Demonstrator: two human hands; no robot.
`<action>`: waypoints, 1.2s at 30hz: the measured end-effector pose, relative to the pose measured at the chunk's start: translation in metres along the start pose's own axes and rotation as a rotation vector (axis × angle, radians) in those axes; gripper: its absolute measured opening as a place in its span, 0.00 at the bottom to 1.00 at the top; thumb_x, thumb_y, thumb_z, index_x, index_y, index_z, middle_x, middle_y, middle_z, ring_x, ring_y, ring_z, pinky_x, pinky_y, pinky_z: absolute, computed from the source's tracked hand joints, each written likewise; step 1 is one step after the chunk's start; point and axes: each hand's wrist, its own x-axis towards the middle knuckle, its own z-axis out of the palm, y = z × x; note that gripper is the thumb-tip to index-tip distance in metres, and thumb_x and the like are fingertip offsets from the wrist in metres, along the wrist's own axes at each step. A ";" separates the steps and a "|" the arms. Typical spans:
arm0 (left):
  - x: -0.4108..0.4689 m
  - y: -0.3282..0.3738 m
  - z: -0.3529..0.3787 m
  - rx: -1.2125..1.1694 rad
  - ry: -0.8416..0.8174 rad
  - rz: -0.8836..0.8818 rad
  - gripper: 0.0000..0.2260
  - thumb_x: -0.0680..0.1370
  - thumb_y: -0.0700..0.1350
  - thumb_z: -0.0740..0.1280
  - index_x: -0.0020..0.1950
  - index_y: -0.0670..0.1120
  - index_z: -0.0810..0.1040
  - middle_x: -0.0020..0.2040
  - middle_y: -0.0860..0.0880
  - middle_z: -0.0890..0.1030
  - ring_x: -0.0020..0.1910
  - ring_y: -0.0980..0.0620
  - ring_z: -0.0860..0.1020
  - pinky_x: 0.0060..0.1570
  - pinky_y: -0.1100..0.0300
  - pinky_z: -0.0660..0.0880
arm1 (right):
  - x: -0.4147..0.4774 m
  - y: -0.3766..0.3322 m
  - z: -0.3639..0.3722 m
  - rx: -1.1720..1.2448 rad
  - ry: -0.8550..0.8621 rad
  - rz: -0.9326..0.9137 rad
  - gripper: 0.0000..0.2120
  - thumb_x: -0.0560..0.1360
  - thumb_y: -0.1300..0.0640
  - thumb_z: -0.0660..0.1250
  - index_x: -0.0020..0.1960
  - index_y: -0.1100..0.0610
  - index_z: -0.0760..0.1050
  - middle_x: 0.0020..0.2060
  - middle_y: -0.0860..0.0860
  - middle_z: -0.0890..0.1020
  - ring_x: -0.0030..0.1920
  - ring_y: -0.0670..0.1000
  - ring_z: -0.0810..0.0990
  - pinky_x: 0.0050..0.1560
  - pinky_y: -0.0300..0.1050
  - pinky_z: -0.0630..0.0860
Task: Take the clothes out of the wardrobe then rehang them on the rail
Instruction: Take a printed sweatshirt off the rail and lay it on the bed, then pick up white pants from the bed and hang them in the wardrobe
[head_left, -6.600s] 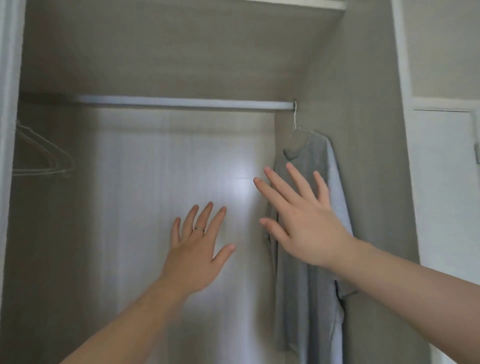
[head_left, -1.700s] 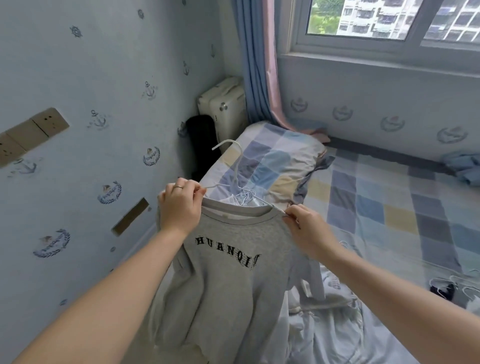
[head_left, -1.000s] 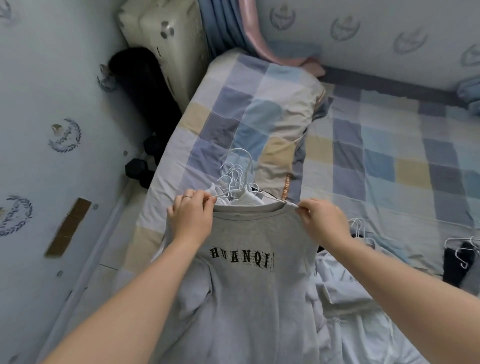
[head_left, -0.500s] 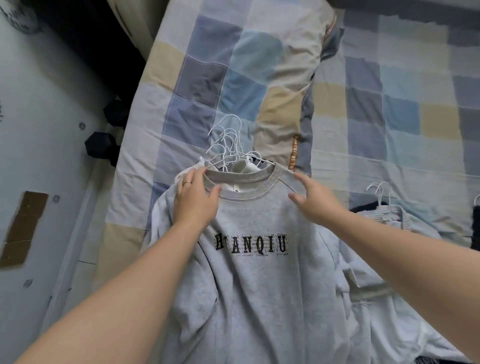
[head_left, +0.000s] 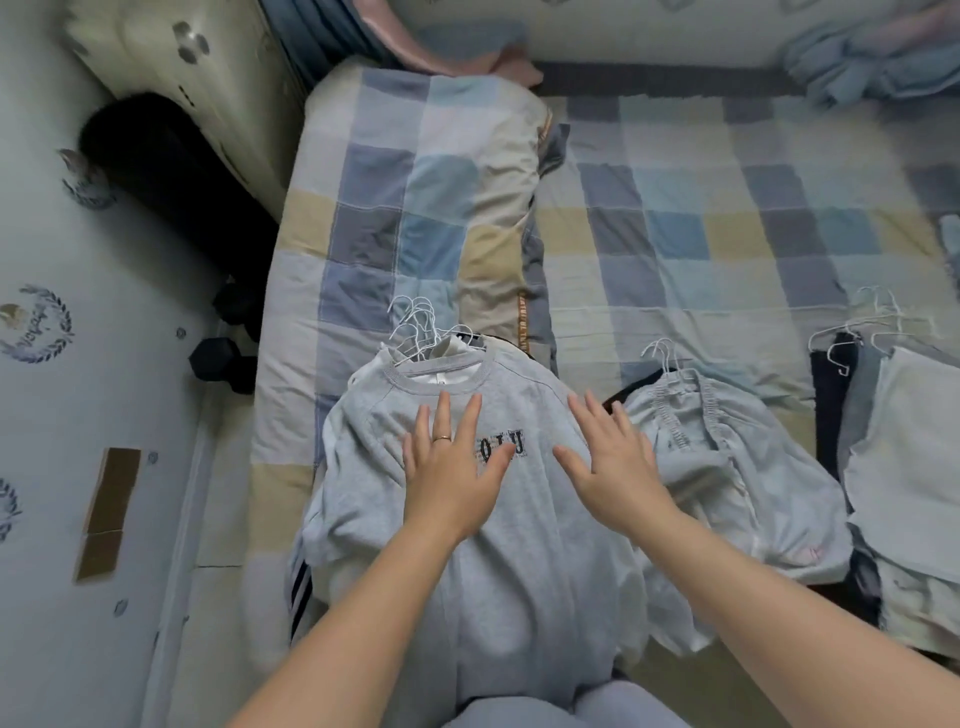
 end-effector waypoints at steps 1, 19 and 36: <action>-0.010 0.009 0.000 -0.002 -0.001 0.032 0.32 0.79 0.67 0.54 0.80 0.62 0.49 0.82 0.54 0.42 0.79 0.52 0.37 0.76 0.47 0.38 | -0.014 0.004 -0.003 -0.020 0.021 0.010 0.31 0.81 0.38 0.53 0.80 0.42 0.46 0.80 0.43 0.48 0.79 0.51 0.42 0.75 0.57 0.44; -0.143 0.203 0.141 0.205 -0.121 0.316 0.32 0.79 0.69 0.53 0.80 0.63 0.46 0.82 0.53 0.43 0.80 0.49 0.39 0.77 0.43 0.43 | -0.230 0.240 -0.055 0.057 0.265 0.220 0.33 0.80 0.36 0.50 0.78 0.39 0.37 0.79 0.41 0.40 0.78 0.50 0.36 0.75 0.61 0.39; -0.249 0.439 0.329 0.250 -0.261 0.503 0.30 0.79 0.67 0.53 0.79 0.64 0.48 0.82 0.55 0.45 0.80 0.51 0.39 0.76 0.45 0.43 | -0.402 0.517 -0.112 0.139 0.346 0.492 0.32 0.80 0.36 0.50 0.79 0.39 0.40 0.78 0.38 0.39 0.79 0.50 0.38 0.75 0.61 0.41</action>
